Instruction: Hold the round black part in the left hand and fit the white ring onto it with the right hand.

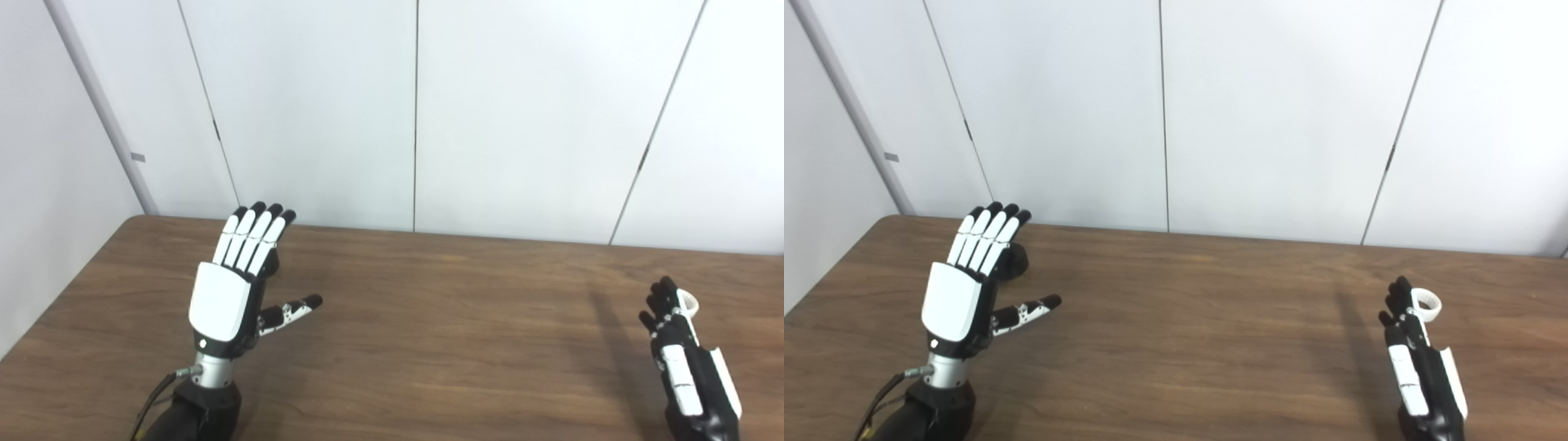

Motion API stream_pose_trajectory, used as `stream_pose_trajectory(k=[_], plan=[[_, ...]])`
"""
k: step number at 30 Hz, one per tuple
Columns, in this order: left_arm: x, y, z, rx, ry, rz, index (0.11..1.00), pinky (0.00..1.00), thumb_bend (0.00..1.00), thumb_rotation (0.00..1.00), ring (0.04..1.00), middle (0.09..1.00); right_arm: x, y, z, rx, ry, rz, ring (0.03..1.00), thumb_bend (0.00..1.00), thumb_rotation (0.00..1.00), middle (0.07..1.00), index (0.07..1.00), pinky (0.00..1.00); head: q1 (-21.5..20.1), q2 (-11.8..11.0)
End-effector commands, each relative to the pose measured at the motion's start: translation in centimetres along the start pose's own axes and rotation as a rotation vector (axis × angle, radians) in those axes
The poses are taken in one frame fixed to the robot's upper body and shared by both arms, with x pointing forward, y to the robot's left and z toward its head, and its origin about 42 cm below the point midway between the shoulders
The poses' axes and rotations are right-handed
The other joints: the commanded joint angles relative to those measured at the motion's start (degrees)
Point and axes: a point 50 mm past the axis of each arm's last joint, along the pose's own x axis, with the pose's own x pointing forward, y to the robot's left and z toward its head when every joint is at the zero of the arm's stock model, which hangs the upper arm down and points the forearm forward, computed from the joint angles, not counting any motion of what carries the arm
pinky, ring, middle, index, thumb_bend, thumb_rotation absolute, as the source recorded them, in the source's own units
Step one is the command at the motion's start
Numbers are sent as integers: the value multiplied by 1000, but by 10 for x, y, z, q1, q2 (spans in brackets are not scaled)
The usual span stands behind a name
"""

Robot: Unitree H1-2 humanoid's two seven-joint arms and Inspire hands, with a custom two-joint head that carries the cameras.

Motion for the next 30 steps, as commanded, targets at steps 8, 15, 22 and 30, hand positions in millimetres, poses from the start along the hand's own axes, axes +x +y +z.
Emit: stream_pose_trajectory(k=[8,15,22,30], plan=[[-26,3,-38,18,249,-137,910,959,847,375,951,939,-39,-6,-41,11,149,-10,1000,417,913,1000,1000,999,25,-4],[-15,17,-89,-5,471,-306,994,1000,984,544,1000,999,-38,-10,-42,30,160,-19,1000,443,915,1000,1000,1000,50,-7],[0,37,-135,-10,598,-466,1000,992,1000,538,1000,1000,-37,-11,-44,27,157,-12,1000,416,951,1000,1000,1000,63,-17],[5,49,-158,-42,620,-571,1000,987,1000,505,1000,1000,-38,-10,-41,33,162,-20,1000,448,966,1000,1000,1000,70,-12]])
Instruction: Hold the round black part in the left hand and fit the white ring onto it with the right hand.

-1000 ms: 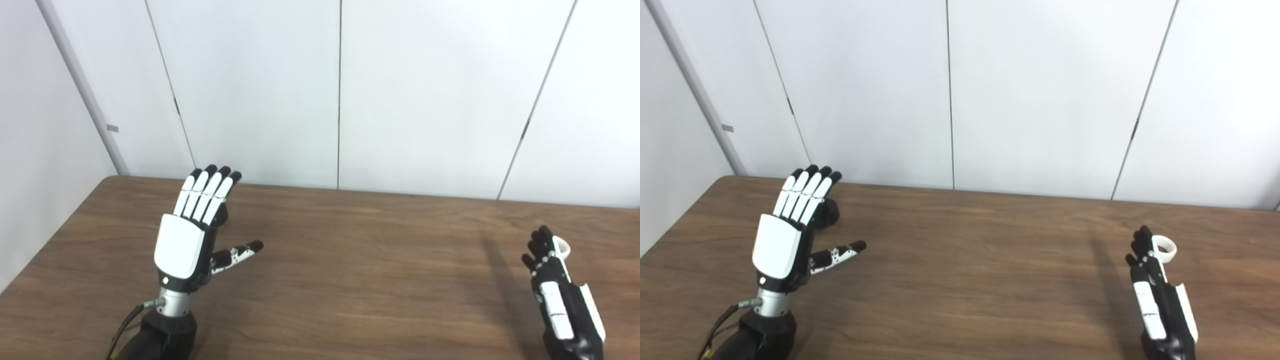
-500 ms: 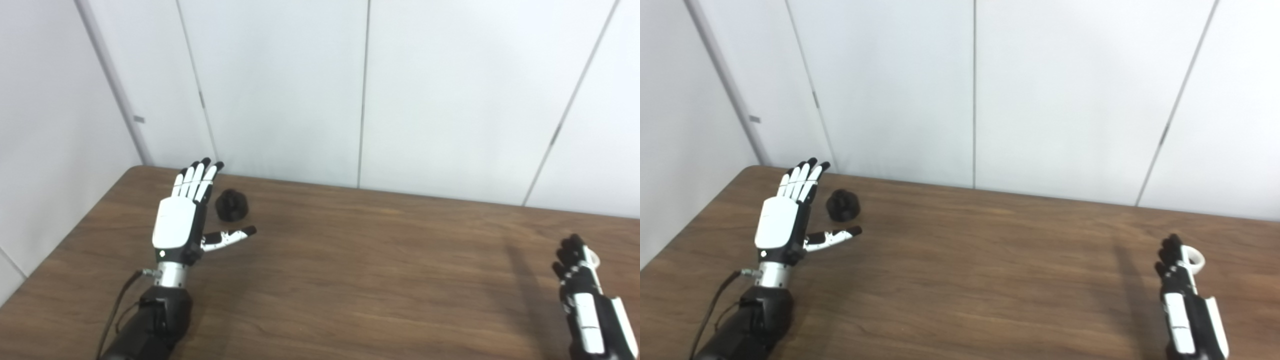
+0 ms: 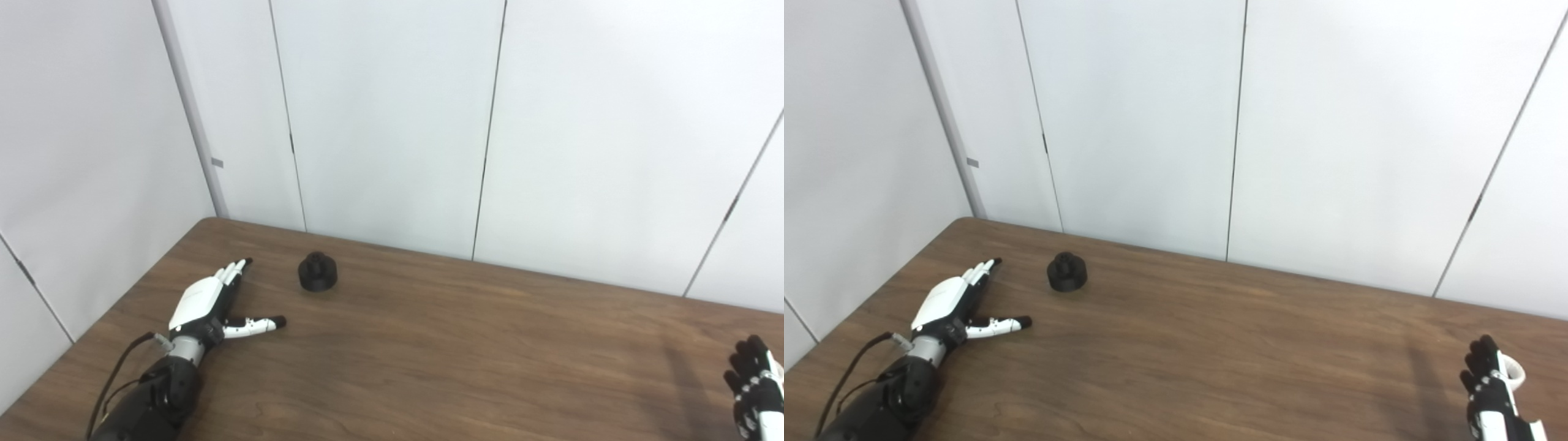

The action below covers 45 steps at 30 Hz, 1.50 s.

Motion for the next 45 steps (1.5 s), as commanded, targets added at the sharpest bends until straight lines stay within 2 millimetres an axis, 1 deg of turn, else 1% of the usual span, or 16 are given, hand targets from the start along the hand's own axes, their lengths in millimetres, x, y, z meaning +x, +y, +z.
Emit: stream_pose_trajectory(k=[1,4,5,8,10,14,17,20,25,27,34,42,45], plan=[[18,33,3,31,-40,30,1000,991,1000,496,1000,1000,-43,3,-38,34,159,-22,1000,461,966,1000,1000,1000,2,1],[21,38,3,62,-55,-4,1000,994,1000,503,1000,1000,-44,3,-39,41,152,-17,1000,448,966,1000,1000,1000,3,3],[22,40,4,80,-60,-19,995,991,1000,490,998,1000,-44,3,-38,42,153,-18,1000,440,965,1000,1000,1000,3,4],[25,46,8,114,-74,-53,986,1000,1000,466,1000,1000,-44,4,-36,52,155,-19,1000,430,957,1000,1000,1000,4,7],[28,52,13,119,-81,-61,975,1000,1000,471,1000,1000,-44,4,-35,55,157,-19,1000,437,956,1000,1000,1000,5,8],[37,58,19,91,-76,-68,906,1000,1000,467,1000,1000,-45,4,-34,59,160,-22,1000,470,950,1000,1000,1000,7,13],[42,56,24,77,-69,-66,854,1000,1000,466,1000,997,-46,4,-33,63,155,-23,1000,459,946,1000,1000,1000,9,18],[46,51,28,76,-59,-75,804,1000,1000,435,1000,989,-47,3,-32,58,151,-22,1000,444,958,1000,1000,1000,10,21],[49,42,34,66,-47,-103,793,1000,1000,424,1000,975,-48,3,-31,59,153,-20,1000,463,947,1000,1000,1000,10,25],[50,40,35,70,-45,-117,792,1000,1000,410,1000,975,-49,3,-30,58,154,-23,1000,446,948,1000,1000,1000,8,25],[57,40,41,73,-24,-144,797,1000,1000,412,1000,975,-51,5,-28,55,154,-22,1000,457,951,1000,1000,1000,6,30],[64,34,45,74,-52,-178,792,1000,1000,429,1000,970,-53,6,-25,39,151,-19,1000,465,972,1000,1000,1000,1,34],[67,31,50,68,-53,-187,799,1000,1000,410,1000,973,-54,7,-23,34,149,-19,1000,461,969,1000,1000,1000,-4,37]])
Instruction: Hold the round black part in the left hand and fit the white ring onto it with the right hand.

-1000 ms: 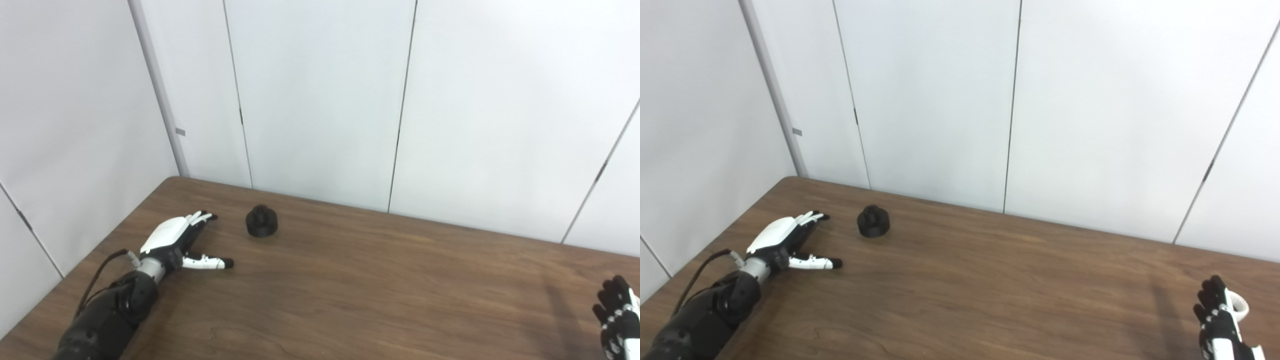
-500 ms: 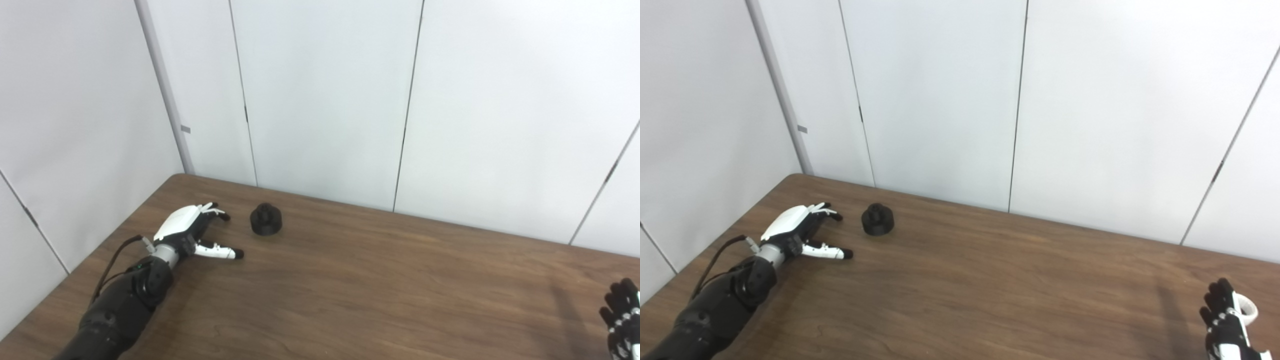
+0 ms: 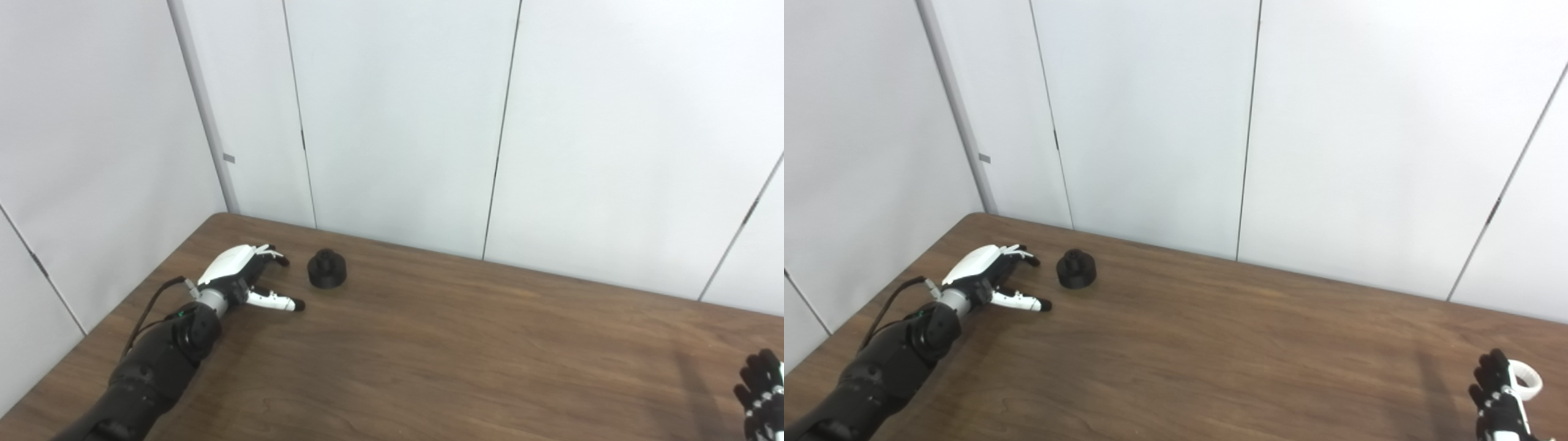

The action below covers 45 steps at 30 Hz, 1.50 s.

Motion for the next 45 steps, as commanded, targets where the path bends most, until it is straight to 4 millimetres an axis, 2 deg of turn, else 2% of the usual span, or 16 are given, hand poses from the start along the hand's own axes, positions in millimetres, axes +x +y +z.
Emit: stream_pose_trajectory(k=[1,8,16,20,32,35,45], plan=[[11,9,15,0,-37,1,798,1000,1000,401,1000,973,-38,9,-29,36,137,-26,1000,450,969,1000,1000,1000,-2,0],[17,4,23,-11,-62,-20,795,1000,1000,372,1000,967,-41,12,-26,44,135,-24,1000,417,949,1000,1000,1000,-14,7],[24,3,28,-1,-95,-50,785,1000,1000,354,1000,955,-45,10,-21,36,123,-23,999,440,899,1000,1000,972,-16,17],[26,6,33,17,-109,-70,788,1000,1000,326,1000,954,-45,10,-19,31,120,-20,999,401,899,1000,1000,975,-20,18],[29,4,25,-1,-106,-102,794,1000,1000,352,1000,952,-47,12,-17,9,130,-26,983,408,889,997,1000,972,-37,19],[30,5,24,-5,-113,-115,795,1000,1000,351,1000,951,-47,14,-16,8,130,-26,989,378,883,1000,1000,977,-41,20],[32,0,24,-7,-123,-138,798,1000,1000,359,1000,950,-48,14,-13,-16,141,-28,983,432,883,996,1000,971,-42,24]])
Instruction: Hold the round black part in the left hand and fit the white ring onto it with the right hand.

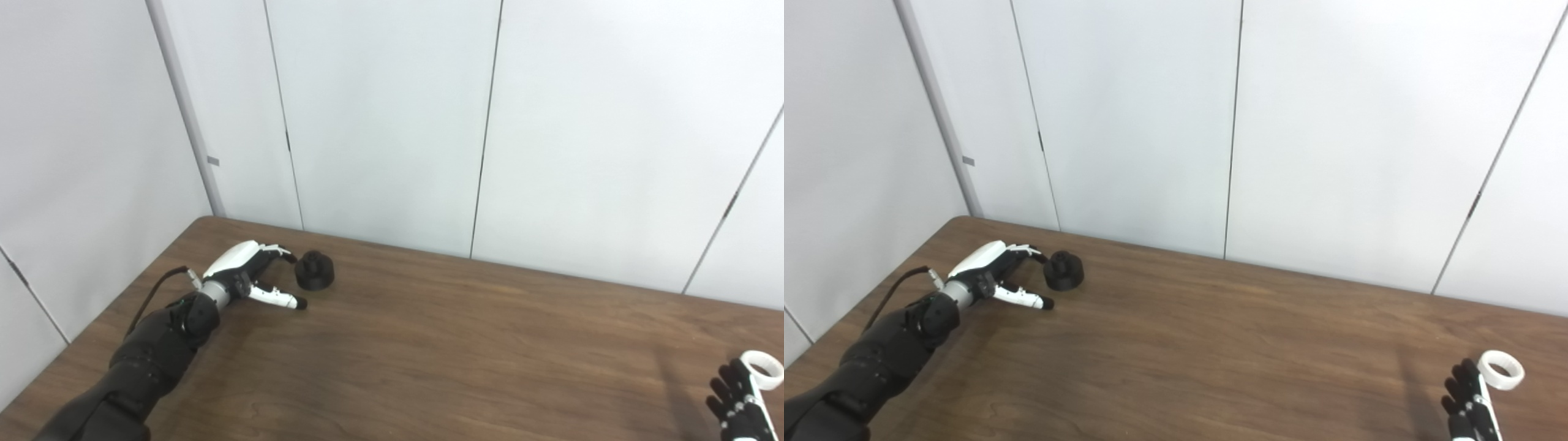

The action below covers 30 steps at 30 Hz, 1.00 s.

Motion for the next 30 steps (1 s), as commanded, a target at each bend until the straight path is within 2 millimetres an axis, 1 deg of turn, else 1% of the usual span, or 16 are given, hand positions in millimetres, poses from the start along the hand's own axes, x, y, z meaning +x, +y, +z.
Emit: stream_pose_trajectory(k=[1,3,5,11,17,20,24,30], plan=[[7,-2,11,5,-37,-38,796,1000,1000,350,1000,948,-23,5,-20,27,87,-31,980,431,883,994,996,966,0,0],[8,-3,13,-12,-39,-29,795,1000,1000,349,1000,947,-23,5,-21,36,84,-29,980,417,884,995,997,963,0,0],[10,-5,14,-22,-38,-23,791,1000,1000,328,997,943,-22,5,-22,43,84,-29,980,415,884,995,999,963,0,-1],[13,-9,20,-24,-42,-19,796,1000,1000,356,996,946,-22,6,-22,50,80,-27,978,413,868,993,995,937,0,-3],[18,-13,25,-42,-31,-5,791,1000,1000,348,992,939,-24,7,-20,51,86,-23,985,405,876,997,998,962,-1,-3],[21,-14,28,-47,-25,-4,792,1000,1000,334,995,939,-24,7,-20,54,83,-23,989,394,878,1000,1000,966,-3,-3],[23,-15,31,-54,-29,-1,794,1000,1000,327,996,941,-24,9,-19,53,80,-23,984,413,875,1000,1000,949,-3,-1],[26,-17,34,-64,-38,0,785,1000,998,298,989,931,-24,11,-19,56,75,-24,989,395,879,1000,1000,956,-4,-2]])
